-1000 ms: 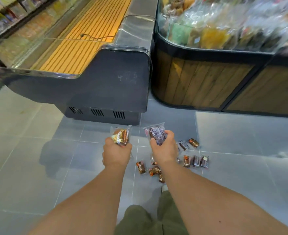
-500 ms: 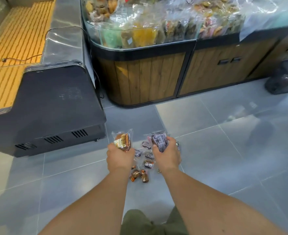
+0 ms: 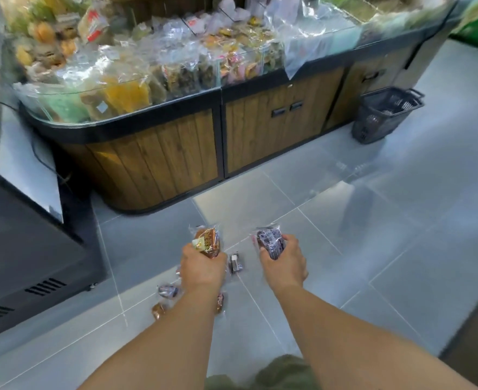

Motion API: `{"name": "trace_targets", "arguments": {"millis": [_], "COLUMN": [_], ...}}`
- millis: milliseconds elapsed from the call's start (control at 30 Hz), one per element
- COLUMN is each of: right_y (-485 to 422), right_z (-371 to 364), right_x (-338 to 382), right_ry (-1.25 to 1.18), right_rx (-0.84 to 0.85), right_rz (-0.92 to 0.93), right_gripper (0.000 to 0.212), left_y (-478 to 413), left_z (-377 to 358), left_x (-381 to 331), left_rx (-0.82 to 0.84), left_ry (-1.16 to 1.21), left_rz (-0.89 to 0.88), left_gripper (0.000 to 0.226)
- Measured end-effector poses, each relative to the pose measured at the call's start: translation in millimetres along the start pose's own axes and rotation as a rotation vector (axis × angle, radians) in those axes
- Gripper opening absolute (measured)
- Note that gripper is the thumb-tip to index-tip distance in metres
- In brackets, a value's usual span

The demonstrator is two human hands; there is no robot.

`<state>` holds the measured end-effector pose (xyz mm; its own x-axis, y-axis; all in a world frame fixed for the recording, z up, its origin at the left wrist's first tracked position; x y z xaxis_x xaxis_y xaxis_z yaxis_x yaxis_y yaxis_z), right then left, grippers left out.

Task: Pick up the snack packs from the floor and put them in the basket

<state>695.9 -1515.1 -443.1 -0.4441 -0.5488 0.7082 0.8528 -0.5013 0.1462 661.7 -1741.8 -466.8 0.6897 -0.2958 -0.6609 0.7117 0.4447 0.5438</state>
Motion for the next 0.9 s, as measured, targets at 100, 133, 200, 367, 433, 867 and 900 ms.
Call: {"name": "trace_targets", "arguments": {"millis": [100,133,200,367,433,867,900], "right_y": [-31,-40,-56,-88,-102,-275,-287], "right_z": [41,55,83,129,134,164,166], "right_x": [-29,-38,-58,-99,-110,-113,-112], "right_ry": [0.019,0.023,0.010,-0.029,-0.030,-0.129,-0.145], "right_rx": [-0.033,-0.049,-0.096,-0.213,-0.224,-0.369,-0.391], "right_rz": [-0.018,-0.031,-0.073,-0.201,-0.225,-0.322,-0.339], "right_gripper": [0.054,0.055,0.058,0.054,0.052,0.054,0.054], "left_y": [19,26,40,55,53,-16,-21], "left_z": [-56,-75,-111,-177,-200,-346,-356], "left_x": [-27,-35,-51,-91,-108,-263,-274], "left_rx": [0.031,0.047,0.086,0.144,0.178,0.333,0.347], "left_ry": [0.014,0.018,0.020,-0.089,-0.137,-0.301,-0.313], "left_rz": [-0.003,-0.001,-0.014,-0.090,-0.138,-0.284,-0.300], "left_gripper": [0.048,0.049,0.053,0.058,0.062,0.066,0.066]}}
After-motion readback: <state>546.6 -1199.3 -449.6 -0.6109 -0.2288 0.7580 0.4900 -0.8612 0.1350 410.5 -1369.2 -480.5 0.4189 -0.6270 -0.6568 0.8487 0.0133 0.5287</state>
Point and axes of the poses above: each hand's wrist, its own y-axis away from the middle knuckle, its own z-axis out of the back of the hand, x = y × z, the point moved 8 cm from there along -y, towards the middle knuckle, and after that the axes turned 10 degrees about z, right-handed, at the moved point
